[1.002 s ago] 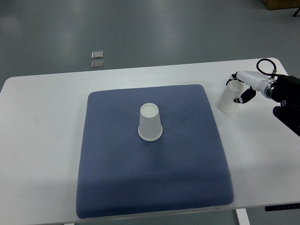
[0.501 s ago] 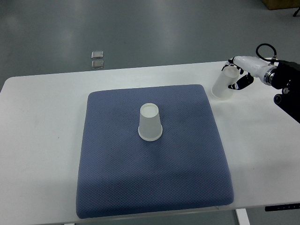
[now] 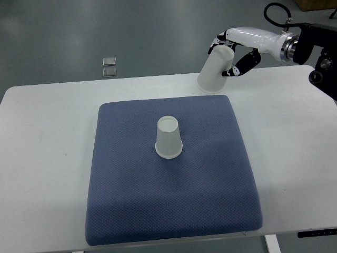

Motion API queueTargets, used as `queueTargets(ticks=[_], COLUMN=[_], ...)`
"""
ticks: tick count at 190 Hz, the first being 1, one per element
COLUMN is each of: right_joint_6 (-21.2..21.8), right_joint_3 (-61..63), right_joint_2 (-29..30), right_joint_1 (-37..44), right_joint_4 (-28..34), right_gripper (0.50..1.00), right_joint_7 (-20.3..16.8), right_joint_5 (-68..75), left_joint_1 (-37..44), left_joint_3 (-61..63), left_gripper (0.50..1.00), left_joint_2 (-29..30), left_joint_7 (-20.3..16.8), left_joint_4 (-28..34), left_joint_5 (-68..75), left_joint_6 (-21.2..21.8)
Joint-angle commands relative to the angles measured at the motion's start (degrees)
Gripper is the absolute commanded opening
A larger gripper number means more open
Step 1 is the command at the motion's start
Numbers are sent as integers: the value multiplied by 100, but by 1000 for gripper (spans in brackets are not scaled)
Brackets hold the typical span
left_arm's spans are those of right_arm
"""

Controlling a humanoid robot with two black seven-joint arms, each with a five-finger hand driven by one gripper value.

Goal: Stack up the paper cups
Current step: 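Lift the held cup and carry it over the cup on the pad, then lower the held cup onto the upside-down cup on the pad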

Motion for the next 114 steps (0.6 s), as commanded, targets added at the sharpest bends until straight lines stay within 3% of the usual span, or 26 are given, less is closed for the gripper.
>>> queueTargets(ticks=[1,114], right_joint_6=[301,644], right_joint_3=[22,5], right_joint_2=[19,854], right_joint_1=[69,69], right_joint_4=[397,757], right_gripper=[500,500], right_joint_7=[-26,-641], right_joint_5=[203,248], left_joint_1=[-2,-2], left_joint_3=[6,6], left_gripper=[1000,1000], left_joint_2=[0,0], left_joint_7=[0,0], left_joint_4=[0,0], left_joint_5=[0,0], left_joint_6=[0,0])
